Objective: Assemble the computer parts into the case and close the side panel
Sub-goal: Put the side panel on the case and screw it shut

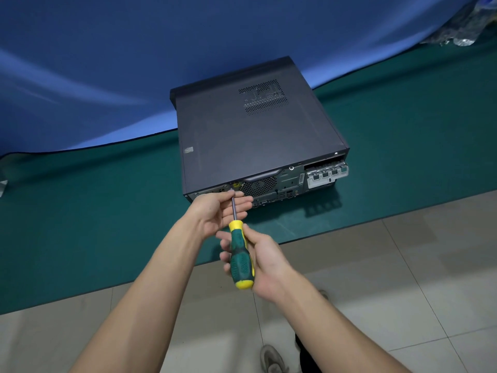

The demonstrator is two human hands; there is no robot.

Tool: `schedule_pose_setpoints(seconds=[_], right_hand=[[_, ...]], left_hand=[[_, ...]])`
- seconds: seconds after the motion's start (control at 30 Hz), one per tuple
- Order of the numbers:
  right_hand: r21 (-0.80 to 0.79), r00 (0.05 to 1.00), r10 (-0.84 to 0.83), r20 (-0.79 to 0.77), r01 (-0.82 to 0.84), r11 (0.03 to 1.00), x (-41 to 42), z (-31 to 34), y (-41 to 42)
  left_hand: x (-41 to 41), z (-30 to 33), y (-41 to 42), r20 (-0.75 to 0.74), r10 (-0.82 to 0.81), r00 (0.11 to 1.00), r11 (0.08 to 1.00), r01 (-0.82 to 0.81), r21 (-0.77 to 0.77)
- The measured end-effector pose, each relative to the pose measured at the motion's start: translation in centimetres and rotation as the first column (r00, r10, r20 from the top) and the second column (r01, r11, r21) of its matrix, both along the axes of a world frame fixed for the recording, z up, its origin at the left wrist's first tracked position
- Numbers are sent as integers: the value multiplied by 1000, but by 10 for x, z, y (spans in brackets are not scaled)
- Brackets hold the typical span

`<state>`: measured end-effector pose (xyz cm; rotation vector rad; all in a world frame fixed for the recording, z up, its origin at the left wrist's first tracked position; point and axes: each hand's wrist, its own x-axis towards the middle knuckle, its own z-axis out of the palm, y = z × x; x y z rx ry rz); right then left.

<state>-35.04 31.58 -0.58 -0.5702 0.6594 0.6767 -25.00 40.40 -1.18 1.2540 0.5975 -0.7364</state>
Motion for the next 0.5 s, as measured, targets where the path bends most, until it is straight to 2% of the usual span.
schedule_pose_setpoints(seconds=[0.03,0.1,0.2,0.27,0.4,0.5], right_hand=[[-27,1000,21,4,-20,999,-1,-1,0],[-190,998,51,31,-44,981,-2,-3,2],[-406,998,16,63,11,914,-4,-9,2],[-362,999,-19,50,36,931,-3,-12,0],[-56,999,-20,34,22,998,-4,-10,-5],[-77,996,34,79,-28,997,-7,-10,-5]], left_hand=[[0,1,-2,28,2,1000,999,-3,50],[-1,0,-5,85,32,996,990,-43,131],[-3,-5,-9,132,71,989,978,-95,185],[-3,-7,-7,161,42,986,972,-77,220],[2,1,-2,86,-131,988,976,113,185],[5,3,-3,99,-135,986,959,105,261]])
